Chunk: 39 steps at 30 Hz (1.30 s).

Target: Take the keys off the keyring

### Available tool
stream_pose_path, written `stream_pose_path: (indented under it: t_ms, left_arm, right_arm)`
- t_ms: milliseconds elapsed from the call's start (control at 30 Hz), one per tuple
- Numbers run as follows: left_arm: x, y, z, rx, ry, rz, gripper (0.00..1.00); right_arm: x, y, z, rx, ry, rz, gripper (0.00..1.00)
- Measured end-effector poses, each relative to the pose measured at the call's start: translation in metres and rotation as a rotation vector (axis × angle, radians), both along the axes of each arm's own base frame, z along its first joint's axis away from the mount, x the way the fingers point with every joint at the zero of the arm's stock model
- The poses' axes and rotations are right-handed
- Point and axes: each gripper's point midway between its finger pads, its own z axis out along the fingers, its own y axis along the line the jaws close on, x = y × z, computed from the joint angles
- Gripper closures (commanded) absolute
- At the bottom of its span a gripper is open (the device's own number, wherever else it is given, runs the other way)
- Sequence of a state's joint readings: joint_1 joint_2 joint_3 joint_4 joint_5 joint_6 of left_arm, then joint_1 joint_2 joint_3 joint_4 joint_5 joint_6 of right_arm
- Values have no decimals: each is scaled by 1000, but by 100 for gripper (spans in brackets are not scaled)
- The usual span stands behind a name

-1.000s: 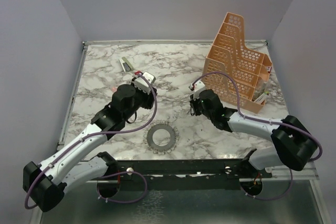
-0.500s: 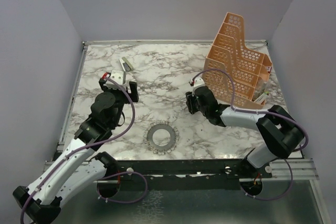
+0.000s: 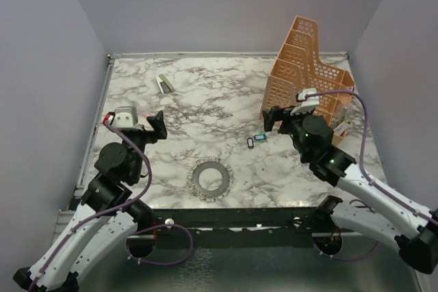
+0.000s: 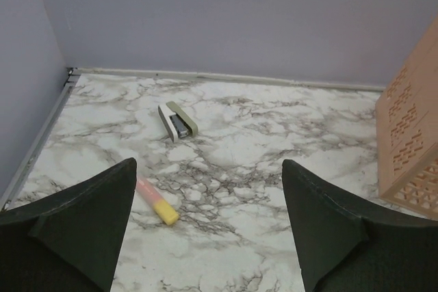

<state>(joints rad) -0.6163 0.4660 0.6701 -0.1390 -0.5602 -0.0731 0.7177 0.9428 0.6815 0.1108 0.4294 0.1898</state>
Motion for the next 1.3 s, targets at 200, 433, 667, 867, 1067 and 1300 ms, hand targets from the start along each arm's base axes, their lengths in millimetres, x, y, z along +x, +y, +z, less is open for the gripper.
stream_pose_path:
  t_ms: [200,433,667,867,1067,1300]
  left_arm:
    - [-23,22,18,-84,-69,38,8]
    - [-43,41,27,-156,-113,64,2]
    - [-60,60,27,-209,-140,109,1]
    - [-76,83,20,-277,-183,175,1]
    - [-69,86,-1,-244,-139,223,1]
    - [-69,89,-4,-239,-131,244,1]
  right_arm:
    - [-30,-53,43,10,-69,-115,0]
    - [-62,-106,72,33,-113,-246,0]
    - [-88,-148,80,110,-139,-370,0]
    - [-105,-167,73,171,-176,-397,0]
    - [-116,-184,74,222,-197,-448,0]
    - [-123,-192,75,248,-213,-463,0]
